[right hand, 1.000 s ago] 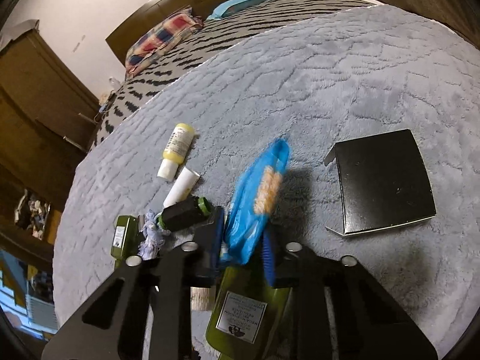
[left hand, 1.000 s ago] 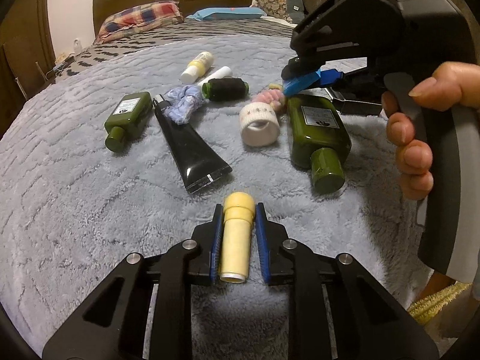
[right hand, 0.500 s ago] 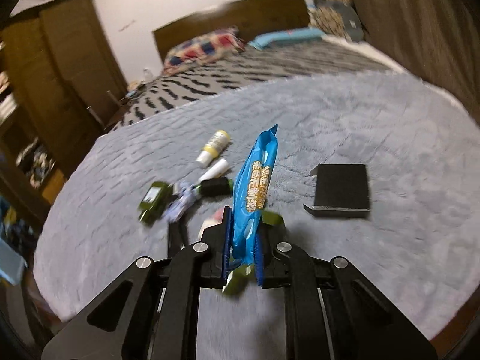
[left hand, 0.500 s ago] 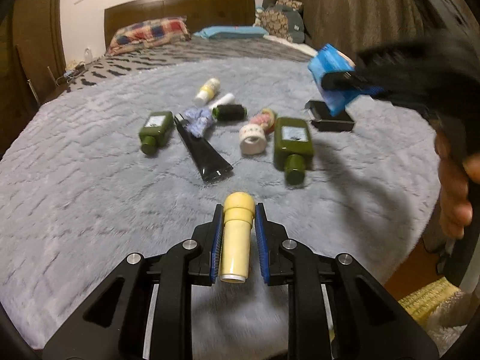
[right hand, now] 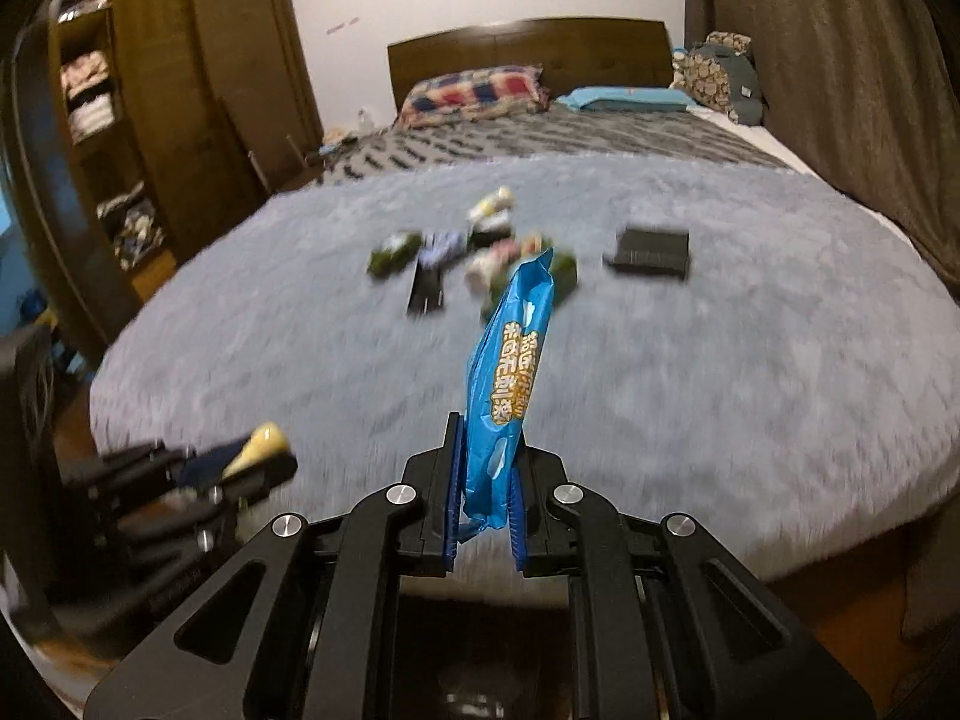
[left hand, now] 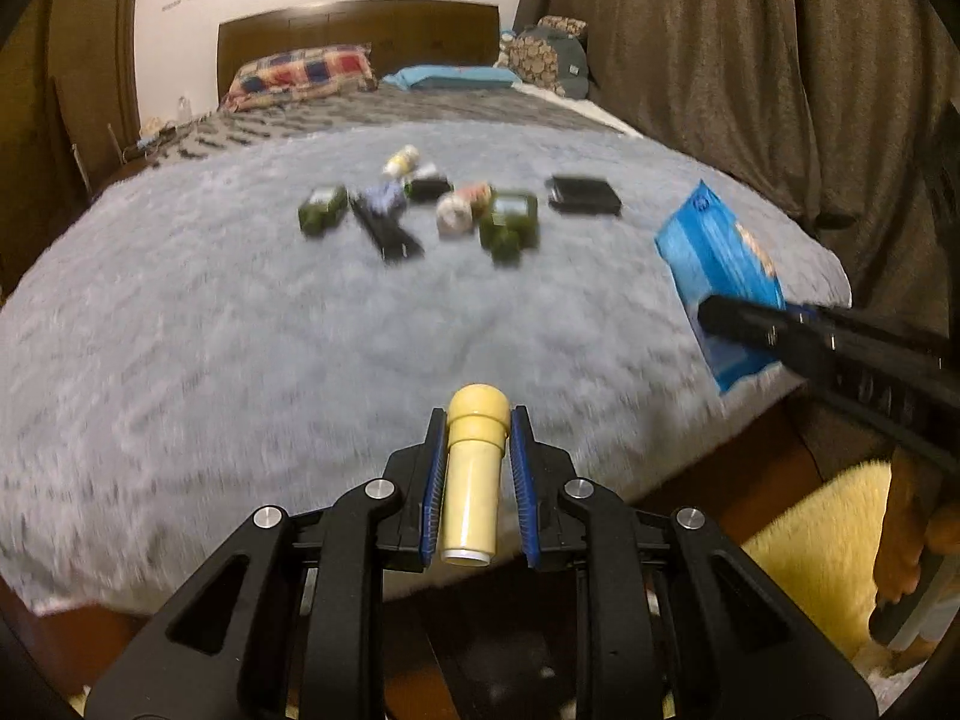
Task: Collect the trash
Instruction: 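Carry both held items down past the bed edge toward the bin, then open both grippers to drop the packet and cylinder into the bin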
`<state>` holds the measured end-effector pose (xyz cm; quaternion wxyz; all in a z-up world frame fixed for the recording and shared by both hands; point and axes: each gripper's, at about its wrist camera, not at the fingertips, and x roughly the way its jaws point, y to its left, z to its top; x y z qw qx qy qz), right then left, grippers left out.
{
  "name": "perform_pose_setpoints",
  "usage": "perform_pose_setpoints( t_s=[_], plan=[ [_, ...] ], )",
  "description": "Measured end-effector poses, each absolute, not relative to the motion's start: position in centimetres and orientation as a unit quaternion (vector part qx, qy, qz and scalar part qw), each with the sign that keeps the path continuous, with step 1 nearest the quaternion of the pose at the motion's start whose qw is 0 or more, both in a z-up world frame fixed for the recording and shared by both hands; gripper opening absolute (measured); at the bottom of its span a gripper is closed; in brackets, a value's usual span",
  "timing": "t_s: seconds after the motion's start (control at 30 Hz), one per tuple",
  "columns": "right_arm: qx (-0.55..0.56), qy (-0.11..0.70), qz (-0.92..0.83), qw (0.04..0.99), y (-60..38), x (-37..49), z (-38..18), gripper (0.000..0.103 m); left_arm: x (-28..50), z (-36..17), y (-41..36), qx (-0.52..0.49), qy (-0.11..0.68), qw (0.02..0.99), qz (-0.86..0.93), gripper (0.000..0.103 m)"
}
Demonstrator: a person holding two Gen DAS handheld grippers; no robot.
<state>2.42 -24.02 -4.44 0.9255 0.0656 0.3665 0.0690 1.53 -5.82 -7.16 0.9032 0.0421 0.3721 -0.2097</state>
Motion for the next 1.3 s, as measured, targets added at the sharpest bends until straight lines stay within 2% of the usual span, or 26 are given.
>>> perform_pose_setpoints(
  t_s=[0.27,0.57,0.8,1.13,1.3],
  plan=[
    [0.054,0.438,0.073,0.895,-22.3,-0.7,-10.5,0.014,-1.8,-13.3,-5.1,0.04,0.444,0.871,-0.205,0.019],
    [0.068,0.516,0.093,0.849,-20.6,-1.1,-17.1,0.014,-2.0,-19.4,-5.1,0.041,0.518,0.828,-0.21,0.019],
    [0.086,0.584,0.094,0.802,-20.5,-0.4,-22.4,0.014,-1.9,-26.1,-5.6,0.039,0.602,0.767,-0.218,0.019],
    [0.105,0.623,0.106,0.768,-20.3,0.0,-25.8,0.017,-1.5,-28.7,-6.3,0.021,0.633,0.741,-0.223,0.019],
    [0.105,0.628,0.099,0.765,-20.0,0.9,-27.0,0.018,-1.4,-29.0,-5.8,0.021,0.634,0.742,-0.218,0.031]
  ],
)
